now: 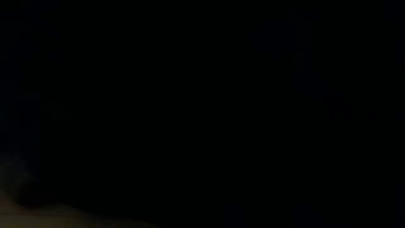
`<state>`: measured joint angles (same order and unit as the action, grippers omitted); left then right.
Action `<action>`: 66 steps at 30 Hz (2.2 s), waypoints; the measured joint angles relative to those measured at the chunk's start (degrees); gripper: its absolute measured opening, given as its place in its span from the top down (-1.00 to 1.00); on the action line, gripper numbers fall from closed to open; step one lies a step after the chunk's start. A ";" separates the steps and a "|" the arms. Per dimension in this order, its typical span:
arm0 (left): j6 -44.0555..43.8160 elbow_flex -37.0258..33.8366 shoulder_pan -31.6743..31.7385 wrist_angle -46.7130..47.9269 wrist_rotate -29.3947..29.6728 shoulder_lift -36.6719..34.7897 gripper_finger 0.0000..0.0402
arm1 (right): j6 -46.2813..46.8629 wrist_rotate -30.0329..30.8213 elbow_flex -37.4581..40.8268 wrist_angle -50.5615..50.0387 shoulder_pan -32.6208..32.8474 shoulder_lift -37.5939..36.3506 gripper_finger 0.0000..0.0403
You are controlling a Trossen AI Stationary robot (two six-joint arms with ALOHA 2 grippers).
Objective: Sort clothes
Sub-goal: Put the dark blue shorts into the white laundry bin
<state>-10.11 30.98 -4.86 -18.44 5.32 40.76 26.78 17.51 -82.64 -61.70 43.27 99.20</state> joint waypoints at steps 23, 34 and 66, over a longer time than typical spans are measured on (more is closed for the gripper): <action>0.04 0.00 0.02 -0.11 0.00 0.02 1.00 | -7.78 -3.23 20.22 24.70 -6.57 -5.73 0.87; -1.49 0.00 0.02 -0.09 0.00 0.01 1.00 | -9.20 -2.98 14.55 18.28 -6.52 -16.92 0.94; -1.04 0.00 0.00 0.27 0.00 0.00 1.00 | -46.26 28.99 14.26 56.36 -17.54 -45.97 0.91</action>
<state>-11.15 30.98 -4.86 -18.17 5.32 40.75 -19.47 46.50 -68.38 -5.34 25.73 53.22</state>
